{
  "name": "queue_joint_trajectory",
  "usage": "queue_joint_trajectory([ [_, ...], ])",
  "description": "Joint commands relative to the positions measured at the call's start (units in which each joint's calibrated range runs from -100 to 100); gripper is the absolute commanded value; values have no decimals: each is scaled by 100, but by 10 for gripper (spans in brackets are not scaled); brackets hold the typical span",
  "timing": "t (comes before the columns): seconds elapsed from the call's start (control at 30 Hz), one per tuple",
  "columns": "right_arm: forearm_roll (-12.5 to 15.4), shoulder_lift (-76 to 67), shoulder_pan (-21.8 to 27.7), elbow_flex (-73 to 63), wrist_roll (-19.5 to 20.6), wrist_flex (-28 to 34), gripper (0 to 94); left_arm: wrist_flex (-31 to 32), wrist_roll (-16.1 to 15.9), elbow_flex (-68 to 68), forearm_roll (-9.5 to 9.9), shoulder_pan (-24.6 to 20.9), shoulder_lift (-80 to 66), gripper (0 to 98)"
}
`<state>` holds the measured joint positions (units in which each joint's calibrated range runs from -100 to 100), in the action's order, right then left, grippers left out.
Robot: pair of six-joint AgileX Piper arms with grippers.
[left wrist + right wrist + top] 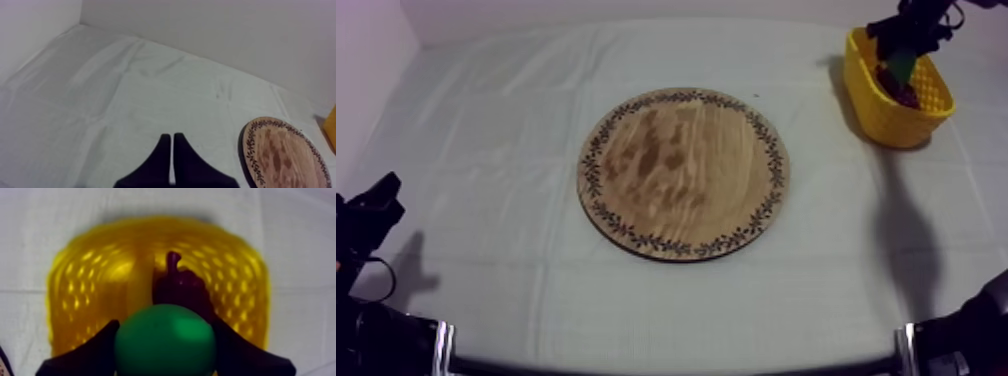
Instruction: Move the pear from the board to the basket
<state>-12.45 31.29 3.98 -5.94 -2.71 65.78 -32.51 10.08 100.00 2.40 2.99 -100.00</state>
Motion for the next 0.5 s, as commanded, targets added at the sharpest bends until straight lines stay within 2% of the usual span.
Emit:
queue_joint_trajectory([
  [0.0,-9,174,-5,-8,-8,-44,515,1,1,0,2,1,0,1],
  [0.13,36,263,-13,-53,-25,-160,621,1,1,0,2,1,0,1],
  [0.23,88,175,-14,-77,-55,-228,660,1,1,0,2,1,0,1],
  [0.47,244,-526,20,194,-158,-535,622,1,1,0,2,1,0,1],
])
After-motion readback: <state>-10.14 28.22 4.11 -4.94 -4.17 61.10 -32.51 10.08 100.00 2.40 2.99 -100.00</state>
